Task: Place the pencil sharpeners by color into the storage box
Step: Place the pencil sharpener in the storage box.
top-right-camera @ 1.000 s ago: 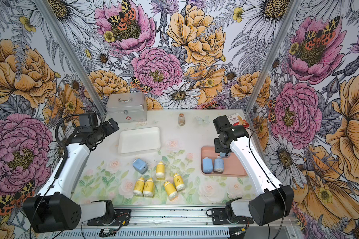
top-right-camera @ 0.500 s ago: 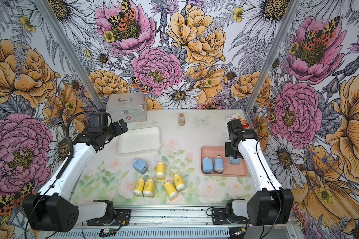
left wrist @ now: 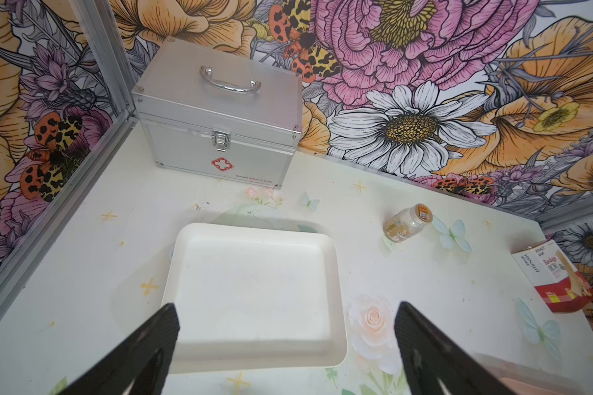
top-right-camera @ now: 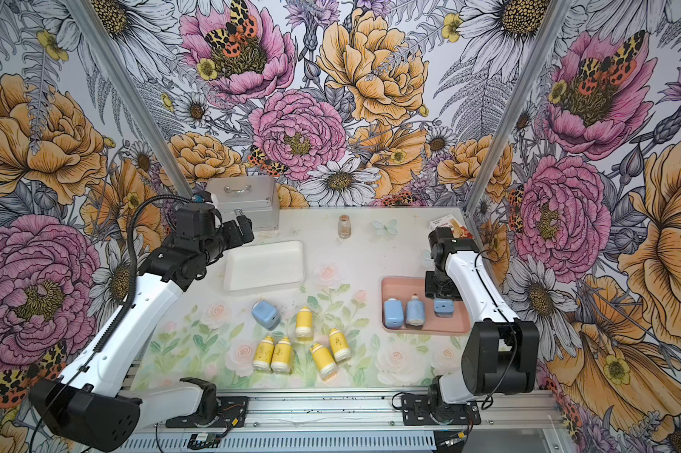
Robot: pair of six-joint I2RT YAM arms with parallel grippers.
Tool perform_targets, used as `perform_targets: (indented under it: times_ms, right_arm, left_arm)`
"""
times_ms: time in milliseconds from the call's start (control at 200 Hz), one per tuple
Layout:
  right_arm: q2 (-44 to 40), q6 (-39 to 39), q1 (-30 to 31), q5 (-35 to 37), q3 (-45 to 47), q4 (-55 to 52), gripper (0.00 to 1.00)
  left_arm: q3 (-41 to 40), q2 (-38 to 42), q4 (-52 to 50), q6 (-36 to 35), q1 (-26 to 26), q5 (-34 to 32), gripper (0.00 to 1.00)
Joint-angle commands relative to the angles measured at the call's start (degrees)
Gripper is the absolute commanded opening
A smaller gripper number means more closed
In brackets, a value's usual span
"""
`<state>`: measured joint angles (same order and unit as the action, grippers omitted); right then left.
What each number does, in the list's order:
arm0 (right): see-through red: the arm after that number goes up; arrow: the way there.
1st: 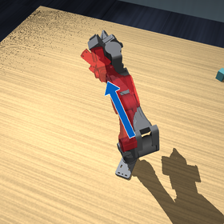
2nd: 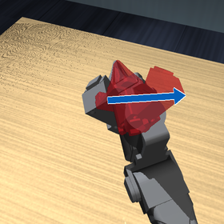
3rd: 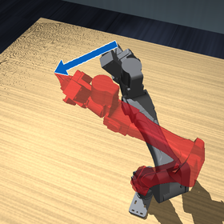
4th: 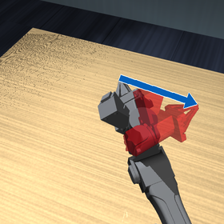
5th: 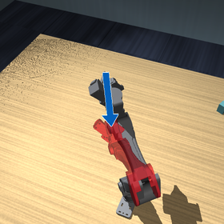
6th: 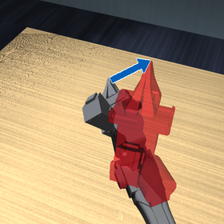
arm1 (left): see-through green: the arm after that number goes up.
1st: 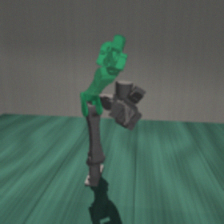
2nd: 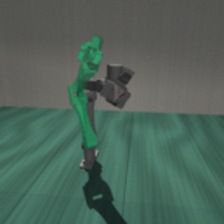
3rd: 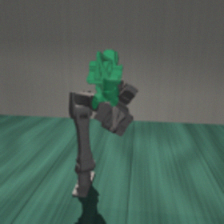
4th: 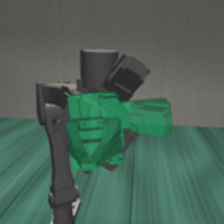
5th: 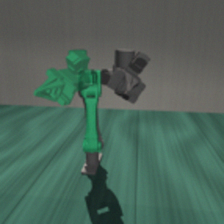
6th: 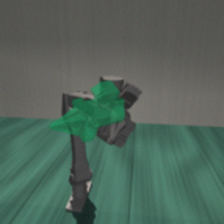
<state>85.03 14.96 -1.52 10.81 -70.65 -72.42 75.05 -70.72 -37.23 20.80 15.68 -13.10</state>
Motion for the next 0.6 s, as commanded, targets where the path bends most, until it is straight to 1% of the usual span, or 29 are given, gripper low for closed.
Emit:
perform_targets:
  times_ms: [0,55,180,305,595]
  right_arm:
    - [1.6,-1.0,-1.4,2.6,-1.6,1.4,0.36]
    - [2.5,-1.0,-1.6,3.6,-1.4,1.5,0.36]
    - [4.1,-1.4,-1.6,2.2,-1.2,2.2,0.36]
    - [4.7,-1.3,-1.9,3.5,-0.6,2.6,0.37]
    - [6.4,-1.0,-2.3,5.0,1.1,2.5,0.37]
  left_arm:
    - [2.2,-1.1,-0.9,-0.7,0.8,-3.1,0.99]
    - [2.6,-1.9,-0.9,-0.2,1.2,-3.2,0.99]
    - [3.7,-3.3,-1.1,-0.1,2.1,-3.9,0.99]
    - [4.5,-4.1,-1.2,-0.1,3.1,-4.8,0.99]
    - [4.7,-5.2,-1.2,-0.4,3.5,-5.2,0.99]
